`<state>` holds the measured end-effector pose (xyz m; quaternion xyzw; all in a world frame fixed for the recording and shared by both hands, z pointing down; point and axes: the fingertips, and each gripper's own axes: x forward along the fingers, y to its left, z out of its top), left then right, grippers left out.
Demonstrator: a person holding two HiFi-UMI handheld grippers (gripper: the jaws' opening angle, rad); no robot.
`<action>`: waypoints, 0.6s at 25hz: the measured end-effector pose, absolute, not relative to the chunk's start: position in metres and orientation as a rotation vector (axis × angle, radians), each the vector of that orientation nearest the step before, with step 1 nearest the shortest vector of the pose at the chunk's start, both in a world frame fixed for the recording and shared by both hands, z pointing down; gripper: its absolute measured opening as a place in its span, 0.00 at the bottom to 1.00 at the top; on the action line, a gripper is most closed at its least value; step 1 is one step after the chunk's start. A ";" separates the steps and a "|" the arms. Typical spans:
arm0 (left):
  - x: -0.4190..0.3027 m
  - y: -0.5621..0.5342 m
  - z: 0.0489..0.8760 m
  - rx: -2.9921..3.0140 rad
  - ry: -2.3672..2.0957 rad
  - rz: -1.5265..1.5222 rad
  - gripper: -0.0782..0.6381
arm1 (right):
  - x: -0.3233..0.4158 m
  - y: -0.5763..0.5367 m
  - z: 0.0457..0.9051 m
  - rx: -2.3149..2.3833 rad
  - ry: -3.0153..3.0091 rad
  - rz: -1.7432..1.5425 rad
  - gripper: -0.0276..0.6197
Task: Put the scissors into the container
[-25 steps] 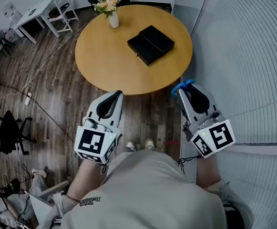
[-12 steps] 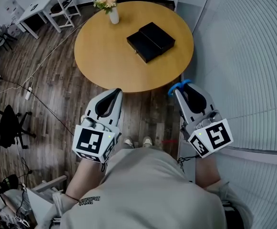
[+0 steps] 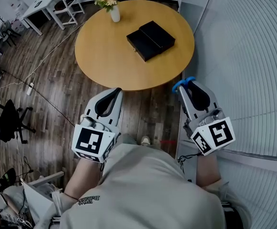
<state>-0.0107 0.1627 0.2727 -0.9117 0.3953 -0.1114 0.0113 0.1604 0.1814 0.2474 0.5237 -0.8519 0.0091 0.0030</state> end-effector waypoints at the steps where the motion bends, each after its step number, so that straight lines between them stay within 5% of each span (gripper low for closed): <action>1: -0.010 0.163 0.272 -2.842 1.232 -0.350 0.14 | 0.160 0.182 0.247 1.635 -2.673 0.027 0.18; 15: -0.010 0.143 0.278 -2.846 1.259 -0.333 0.14 | 0.150 0.162 0.257 1.576 -2.656 0.018 0.18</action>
